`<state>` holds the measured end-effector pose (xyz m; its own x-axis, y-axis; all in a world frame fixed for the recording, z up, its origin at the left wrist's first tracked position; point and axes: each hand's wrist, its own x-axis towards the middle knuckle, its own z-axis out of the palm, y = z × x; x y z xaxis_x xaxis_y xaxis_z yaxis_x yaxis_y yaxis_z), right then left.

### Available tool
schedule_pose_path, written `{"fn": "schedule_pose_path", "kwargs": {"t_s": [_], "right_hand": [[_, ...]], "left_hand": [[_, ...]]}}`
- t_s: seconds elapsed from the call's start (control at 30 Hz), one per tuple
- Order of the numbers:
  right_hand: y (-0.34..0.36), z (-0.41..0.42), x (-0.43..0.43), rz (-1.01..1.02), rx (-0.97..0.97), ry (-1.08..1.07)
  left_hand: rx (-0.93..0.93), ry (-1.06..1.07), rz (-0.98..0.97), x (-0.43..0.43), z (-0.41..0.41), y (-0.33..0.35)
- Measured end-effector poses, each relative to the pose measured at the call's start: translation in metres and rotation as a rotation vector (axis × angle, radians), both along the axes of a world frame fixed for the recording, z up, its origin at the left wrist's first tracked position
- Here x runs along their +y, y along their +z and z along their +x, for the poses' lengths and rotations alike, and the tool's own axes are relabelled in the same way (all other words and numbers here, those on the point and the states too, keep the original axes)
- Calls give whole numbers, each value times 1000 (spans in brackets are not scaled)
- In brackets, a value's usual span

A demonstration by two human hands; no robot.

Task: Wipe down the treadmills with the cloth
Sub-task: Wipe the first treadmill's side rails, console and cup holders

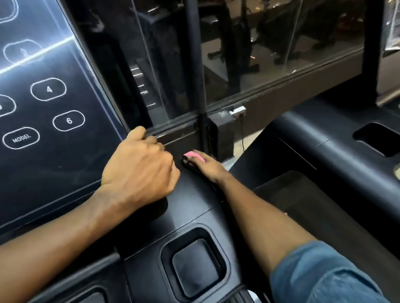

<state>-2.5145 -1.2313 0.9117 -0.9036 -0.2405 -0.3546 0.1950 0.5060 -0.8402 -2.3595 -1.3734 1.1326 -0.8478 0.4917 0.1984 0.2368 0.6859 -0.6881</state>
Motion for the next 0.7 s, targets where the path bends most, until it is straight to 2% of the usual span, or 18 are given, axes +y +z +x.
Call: {"fn": "schedule_pose_path", "kwargs": {"t_s": [0.13, 0.2, 0.4, 0.5, 0.57, 0.63, 0.7], "right_hand": [[14, 53, 44, -147, -213, -46], [-16, 62, 67, -170, -309, -46], [-35, 18, 39, -298, -368, -96], [-9, -4, 14, -382, -355, -69], [-6, -4, 11, -423, -365, -48], [-22, 3, 23, -468, -349, -130], [-25, 30, 39, -444, -427, -148]], "left_hand": [[-6, 50, 36, 6, 2, 2], [-9, 68, 49, 8, 2, 4], [-7, 109, 67, 11, 2, 2], [34, 104, 63, 11, 1, 0], [42, 113, 62, 11, -1, -1], [48, 121, 54, 11, -1, -2], [39, 126, 53, 11, 0, -4]]}}
